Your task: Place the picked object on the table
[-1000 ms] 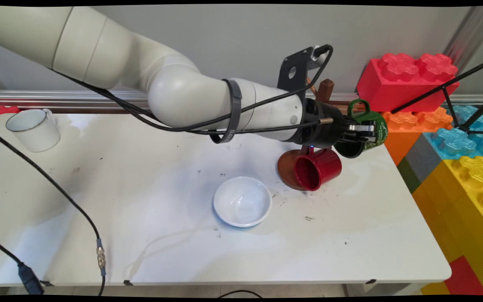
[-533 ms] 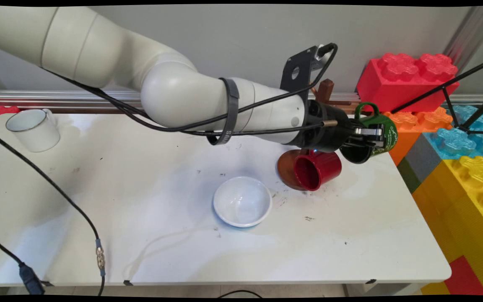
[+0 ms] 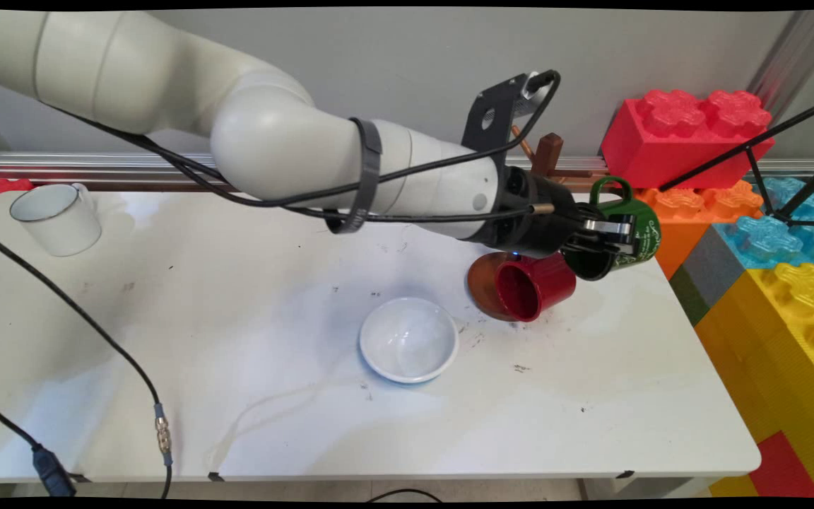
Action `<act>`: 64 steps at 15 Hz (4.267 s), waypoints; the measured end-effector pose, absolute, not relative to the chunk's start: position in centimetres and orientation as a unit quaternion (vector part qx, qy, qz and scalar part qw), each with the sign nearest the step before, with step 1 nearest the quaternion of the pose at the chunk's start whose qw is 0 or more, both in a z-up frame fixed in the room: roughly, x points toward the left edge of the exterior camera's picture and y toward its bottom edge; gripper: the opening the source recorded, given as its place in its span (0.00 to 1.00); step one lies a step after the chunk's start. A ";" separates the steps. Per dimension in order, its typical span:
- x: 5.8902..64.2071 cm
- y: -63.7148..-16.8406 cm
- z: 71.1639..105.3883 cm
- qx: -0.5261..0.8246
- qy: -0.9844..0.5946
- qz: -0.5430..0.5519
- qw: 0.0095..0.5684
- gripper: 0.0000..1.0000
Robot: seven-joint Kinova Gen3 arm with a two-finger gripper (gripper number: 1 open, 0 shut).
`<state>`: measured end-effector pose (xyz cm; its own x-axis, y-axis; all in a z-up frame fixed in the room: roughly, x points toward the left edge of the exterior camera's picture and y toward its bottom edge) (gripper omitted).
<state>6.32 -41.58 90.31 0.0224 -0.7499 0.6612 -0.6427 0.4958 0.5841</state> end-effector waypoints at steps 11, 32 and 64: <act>8.8 -41.3 93.5 0.477 -0.744 -0.050 0.465 0.00; 13.8 -41.8 98.8 0.463 -0.841 0.035 0.277 0.00; 12.5 -53.5 90.3 0.347 -0.933 0.086 -0.043 0.00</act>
